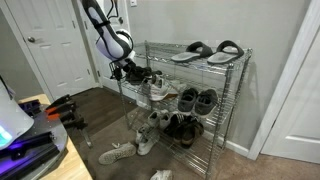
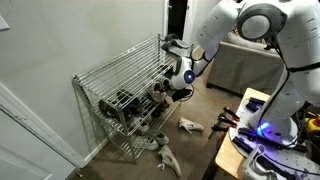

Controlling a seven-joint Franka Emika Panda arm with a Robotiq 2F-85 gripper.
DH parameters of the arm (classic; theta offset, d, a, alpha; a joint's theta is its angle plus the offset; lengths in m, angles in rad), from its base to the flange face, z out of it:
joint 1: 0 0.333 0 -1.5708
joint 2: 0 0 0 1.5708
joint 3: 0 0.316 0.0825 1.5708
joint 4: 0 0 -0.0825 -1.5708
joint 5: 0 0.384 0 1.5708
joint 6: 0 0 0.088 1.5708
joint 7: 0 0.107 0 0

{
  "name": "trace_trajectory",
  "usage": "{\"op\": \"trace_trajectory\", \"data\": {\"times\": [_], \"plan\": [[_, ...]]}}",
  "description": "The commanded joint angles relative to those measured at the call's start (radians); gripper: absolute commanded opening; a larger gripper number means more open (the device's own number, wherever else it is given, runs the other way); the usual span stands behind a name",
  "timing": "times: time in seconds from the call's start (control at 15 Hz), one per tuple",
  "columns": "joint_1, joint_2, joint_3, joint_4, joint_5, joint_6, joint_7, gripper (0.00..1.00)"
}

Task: Remove the grey shoes from the middle rack and put them on the top rack

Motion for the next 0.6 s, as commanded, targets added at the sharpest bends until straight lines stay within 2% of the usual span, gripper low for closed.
{"op": "trace_trajectory", "data": {"times": [0.0, 0.27, 0.53], "plan": [[-0.112, -0.009, 0.106, -0.008, -0.030, -0.082, -0.002, 1.00], [-0.218, 0.002, 0.154, 0.010, -0.032, -0.053, -0.004, 1.00], [-0.291, 0.018, 0.181, 0.030, -0.036, -0.031, -0.005, 1.00]]}}
